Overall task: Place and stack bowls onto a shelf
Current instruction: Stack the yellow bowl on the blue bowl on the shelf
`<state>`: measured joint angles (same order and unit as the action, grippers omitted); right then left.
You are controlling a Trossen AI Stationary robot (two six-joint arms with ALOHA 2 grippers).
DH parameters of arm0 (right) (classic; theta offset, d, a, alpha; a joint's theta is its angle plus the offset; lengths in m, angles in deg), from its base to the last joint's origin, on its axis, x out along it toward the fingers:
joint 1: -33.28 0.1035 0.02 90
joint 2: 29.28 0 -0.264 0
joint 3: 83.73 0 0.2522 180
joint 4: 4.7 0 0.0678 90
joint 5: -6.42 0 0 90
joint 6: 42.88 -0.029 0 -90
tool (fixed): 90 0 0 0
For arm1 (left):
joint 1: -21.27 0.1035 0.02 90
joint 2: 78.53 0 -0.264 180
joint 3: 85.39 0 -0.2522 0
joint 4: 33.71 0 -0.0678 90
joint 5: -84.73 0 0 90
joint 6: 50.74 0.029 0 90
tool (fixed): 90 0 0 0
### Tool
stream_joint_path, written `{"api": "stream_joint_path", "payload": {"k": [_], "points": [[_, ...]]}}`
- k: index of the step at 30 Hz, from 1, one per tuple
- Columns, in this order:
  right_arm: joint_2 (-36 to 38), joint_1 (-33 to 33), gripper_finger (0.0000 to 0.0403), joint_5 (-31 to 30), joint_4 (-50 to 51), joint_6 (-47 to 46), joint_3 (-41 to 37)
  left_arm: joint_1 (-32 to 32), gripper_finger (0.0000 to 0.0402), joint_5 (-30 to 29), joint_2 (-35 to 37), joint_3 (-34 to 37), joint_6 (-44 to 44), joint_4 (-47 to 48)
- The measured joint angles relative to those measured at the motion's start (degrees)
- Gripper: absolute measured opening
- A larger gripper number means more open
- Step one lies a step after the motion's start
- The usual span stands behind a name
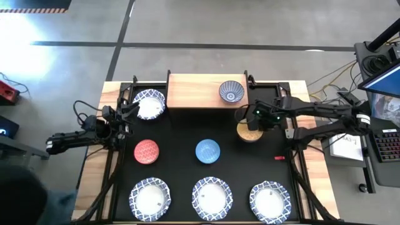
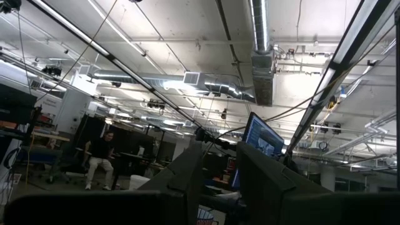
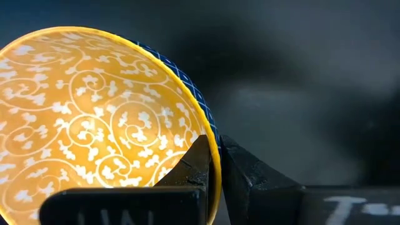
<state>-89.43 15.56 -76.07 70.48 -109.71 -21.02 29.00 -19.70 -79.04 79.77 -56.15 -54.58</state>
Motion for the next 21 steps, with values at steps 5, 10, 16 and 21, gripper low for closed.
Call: {"api": "stream_joint_path", "payload": {"k": [5,10,16,21], "points": [[-2.1,3.2,0.0013,-2.6,-0.2,-0.6,7.3,0.0,0.0082,0.0,0.0,0.0,0.0,0.0],[-6.3,4.0,0.0013,-5.2,0.3,3.5,16.4,0.0,0.0082,0.0,0.0,0.0,0.0,0.0],[-12.1,3.3,0.0013,-7.7,9.5,8.3,27.1,0.0,0.0082,0.0,0.0,0.0,0.0,0.0],[-14.3,3.3,0.0013,-8.9,12.1,10.7,33.2,0.0,0.0082,0.0,0.0,0.0,0.0,0.0]]}}
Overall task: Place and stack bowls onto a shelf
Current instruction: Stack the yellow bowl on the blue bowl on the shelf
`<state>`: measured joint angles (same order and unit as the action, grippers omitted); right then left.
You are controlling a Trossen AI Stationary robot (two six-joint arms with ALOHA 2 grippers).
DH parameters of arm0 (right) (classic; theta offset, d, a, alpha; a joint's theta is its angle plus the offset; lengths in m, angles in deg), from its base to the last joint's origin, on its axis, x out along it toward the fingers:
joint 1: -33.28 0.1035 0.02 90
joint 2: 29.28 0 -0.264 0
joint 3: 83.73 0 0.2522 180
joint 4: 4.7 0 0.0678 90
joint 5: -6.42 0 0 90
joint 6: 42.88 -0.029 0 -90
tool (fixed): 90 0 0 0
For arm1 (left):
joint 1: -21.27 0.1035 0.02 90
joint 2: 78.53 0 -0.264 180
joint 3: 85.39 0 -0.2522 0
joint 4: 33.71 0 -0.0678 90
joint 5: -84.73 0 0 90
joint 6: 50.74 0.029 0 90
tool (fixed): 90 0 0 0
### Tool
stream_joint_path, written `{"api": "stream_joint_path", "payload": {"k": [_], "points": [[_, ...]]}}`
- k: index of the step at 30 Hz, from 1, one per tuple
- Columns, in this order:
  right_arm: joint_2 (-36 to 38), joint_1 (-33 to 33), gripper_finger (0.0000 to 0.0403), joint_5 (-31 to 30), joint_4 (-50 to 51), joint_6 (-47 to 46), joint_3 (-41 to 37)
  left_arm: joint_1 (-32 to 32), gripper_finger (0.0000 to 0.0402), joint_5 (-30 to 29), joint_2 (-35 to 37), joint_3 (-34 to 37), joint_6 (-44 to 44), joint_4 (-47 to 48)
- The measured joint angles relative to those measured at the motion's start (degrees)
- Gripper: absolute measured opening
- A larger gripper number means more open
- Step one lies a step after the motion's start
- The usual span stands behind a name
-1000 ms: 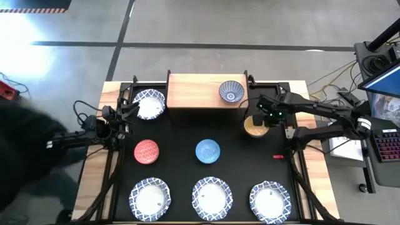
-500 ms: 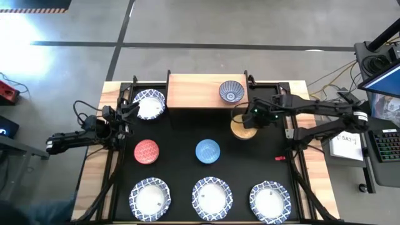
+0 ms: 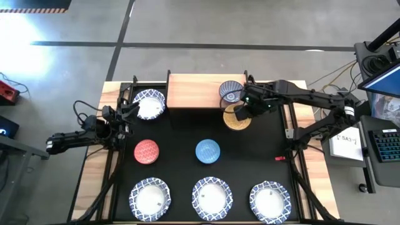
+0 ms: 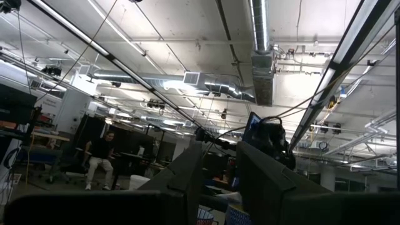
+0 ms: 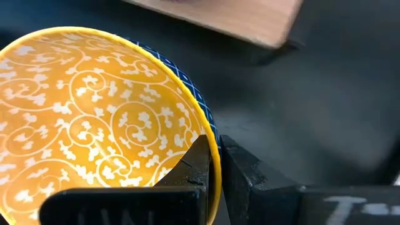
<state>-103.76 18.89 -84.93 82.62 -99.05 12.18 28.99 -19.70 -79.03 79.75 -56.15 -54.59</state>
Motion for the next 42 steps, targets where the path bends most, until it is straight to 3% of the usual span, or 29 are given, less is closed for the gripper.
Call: {"api": "stream_joint_path", "payload": {"k": [7,17,21,33,42], "points": [[-0.7,-0.3,0.0013,-4.6,-0.5,1.9,5.4,0.0,0.0082,0.0,0.0,0.0,0.0,0.0],[-0.4,-3.6,0.0013,-13.7,-4.5,5.0,5.9,0.0,0.0082,0.0,0.0,0.0,0.0,0.0],[-1.6,-5.6,0.0013,-13.6,-9.9,8.6,6.0,0.0,0.0082,0.0,0.0,0.0,0.0,0.0],[-5.9,-14.3,0.0013,-12.9,-9.6,14.8,6.7,0.0,0.0082,0.0,0.0,0.0,0.0,0.0],[-6.6,-15.4,0.0013,-11.3,-9.6,16.0,6.7,0.0,0.0082,0.0,0.0,0.0,0.0,0.0]]}}
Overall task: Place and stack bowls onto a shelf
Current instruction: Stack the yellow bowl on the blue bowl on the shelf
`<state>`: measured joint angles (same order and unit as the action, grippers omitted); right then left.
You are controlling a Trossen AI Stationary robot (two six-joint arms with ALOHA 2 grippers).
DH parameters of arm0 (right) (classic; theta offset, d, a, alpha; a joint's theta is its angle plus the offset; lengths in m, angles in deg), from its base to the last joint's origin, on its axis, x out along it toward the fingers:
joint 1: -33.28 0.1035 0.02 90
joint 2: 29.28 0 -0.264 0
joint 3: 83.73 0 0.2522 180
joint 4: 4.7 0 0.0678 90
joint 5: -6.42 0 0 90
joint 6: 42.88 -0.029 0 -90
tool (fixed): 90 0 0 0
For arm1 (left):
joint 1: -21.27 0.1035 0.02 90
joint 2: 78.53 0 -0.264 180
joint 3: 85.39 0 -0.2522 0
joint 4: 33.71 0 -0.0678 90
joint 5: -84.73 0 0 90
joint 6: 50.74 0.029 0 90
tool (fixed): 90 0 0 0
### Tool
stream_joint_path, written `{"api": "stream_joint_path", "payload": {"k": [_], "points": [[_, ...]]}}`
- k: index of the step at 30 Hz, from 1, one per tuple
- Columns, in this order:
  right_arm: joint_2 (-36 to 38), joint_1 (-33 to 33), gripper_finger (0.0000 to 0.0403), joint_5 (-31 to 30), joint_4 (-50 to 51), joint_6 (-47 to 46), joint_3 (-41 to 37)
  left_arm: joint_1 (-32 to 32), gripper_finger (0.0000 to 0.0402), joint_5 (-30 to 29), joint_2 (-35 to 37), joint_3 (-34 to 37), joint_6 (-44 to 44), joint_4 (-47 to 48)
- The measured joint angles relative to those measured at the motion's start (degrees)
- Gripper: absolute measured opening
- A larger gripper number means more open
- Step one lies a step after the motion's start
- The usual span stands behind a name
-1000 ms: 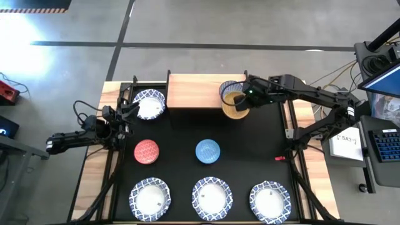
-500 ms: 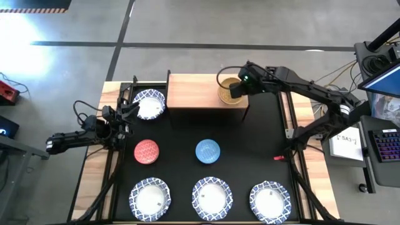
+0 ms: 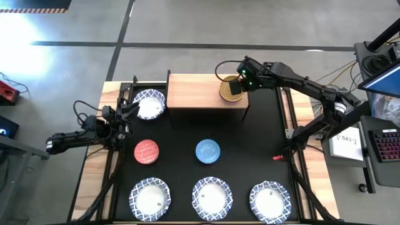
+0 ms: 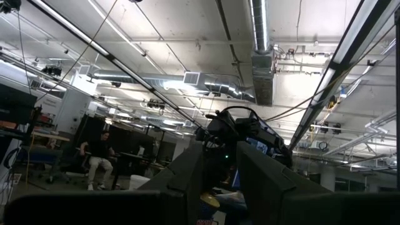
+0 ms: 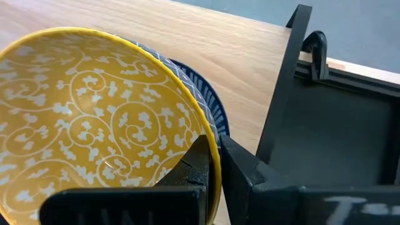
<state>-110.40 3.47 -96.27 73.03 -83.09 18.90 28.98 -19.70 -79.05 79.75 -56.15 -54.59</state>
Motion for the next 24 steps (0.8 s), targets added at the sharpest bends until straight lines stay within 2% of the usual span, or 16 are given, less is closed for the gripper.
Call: {"api": "stream_joint_path", "payload": {"k": [24], "points": [[0.0,-0.6,0.0013,0.6,0.0,0.4,0.0,0.0,0.0082,0.0,0.0,0.0,0.0,0.0]]}}
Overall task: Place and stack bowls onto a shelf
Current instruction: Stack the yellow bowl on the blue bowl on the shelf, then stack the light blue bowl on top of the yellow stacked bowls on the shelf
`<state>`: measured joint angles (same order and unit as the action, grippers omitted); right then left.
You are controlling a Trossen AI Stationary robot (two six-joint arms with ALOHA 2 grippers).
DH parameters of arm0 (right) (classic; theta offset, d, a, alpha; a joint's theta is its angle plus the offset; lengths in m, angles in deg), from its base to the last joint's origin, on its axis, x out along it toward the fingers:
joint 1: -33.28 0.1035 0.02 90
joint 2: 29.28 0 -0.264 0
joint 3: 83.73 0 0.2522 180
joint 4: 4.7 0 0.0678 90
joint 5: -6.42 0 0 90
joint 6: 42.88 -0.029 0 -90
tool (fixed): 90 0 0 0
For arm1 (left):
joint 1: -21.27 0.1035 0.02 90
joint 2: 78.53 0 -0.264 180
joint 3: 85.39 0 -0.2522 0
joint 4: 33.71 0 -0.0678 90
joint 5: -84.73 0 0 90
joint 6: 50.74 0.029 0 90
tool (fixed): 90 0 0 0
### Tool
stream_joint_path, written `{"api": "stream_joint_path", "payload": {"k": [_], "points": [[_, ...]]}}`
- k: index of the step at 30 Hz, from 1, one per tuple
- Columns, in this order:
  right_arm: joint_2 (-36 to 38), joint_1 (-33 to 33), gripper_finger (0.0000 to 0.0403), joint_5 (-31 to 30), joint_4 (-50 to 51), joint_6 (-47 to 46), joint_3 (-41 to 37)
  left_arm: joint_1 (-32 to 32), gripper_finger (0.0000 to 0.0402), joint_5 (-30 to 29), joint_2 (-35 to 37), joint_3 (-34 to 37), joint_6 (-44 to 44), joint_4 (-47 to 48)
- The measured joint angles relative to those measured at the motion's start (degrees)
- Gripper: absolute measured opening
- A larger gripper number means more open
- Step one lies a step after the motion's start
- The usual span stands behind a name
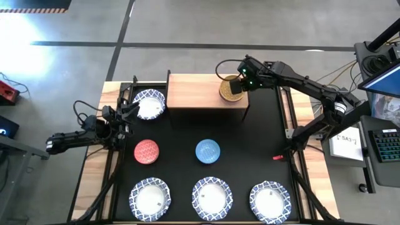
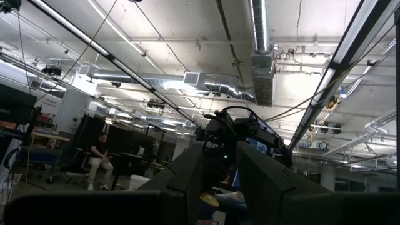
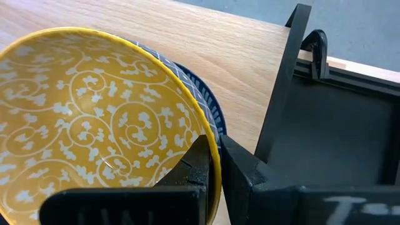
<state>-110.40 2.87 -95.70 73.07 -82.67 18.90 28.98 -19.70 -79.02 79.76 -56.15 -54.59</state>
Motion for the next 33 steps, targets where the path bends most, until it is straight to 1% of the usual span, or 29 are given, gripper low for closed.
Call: {"api": "stream_joint_path", "payload": {"k": [4,12,17,29,31,33], "points": [[-0.3,-0.1,0.0019,-1.2,0.0,0.0,0.0,0.0,0.0082,0.0,0.0,0.0,0.0,0.0],[-1.5,-0.4,0.0073,-1.4,0.0,0.8,0.0,0.0,0.0082,0.0,0.0,0.0,0.0,0.0],[-1.5,-0.4,0.0095,-1.1,0.0,0.8,0.0,0.0,0.0082,0.0,0.0,0.0,0.0,0.0],[3.3,-0.4,0.0111,-0.9,0.0,0.3,0.0,0.0,0.0082,0.0,0.0,0.0,0.0,0.0],[3.9,-0.2,0.0111,0.4,0.0,-0.6,0.0,0.0,0.0082,0.0,0.0,0.0,0.0,0.0],[4.2,0.3,0.0111,3.7,0.0,-1.6,0.0,0.0,0.0082,0.0,0.0,0.0,0.0,0.0]]}}
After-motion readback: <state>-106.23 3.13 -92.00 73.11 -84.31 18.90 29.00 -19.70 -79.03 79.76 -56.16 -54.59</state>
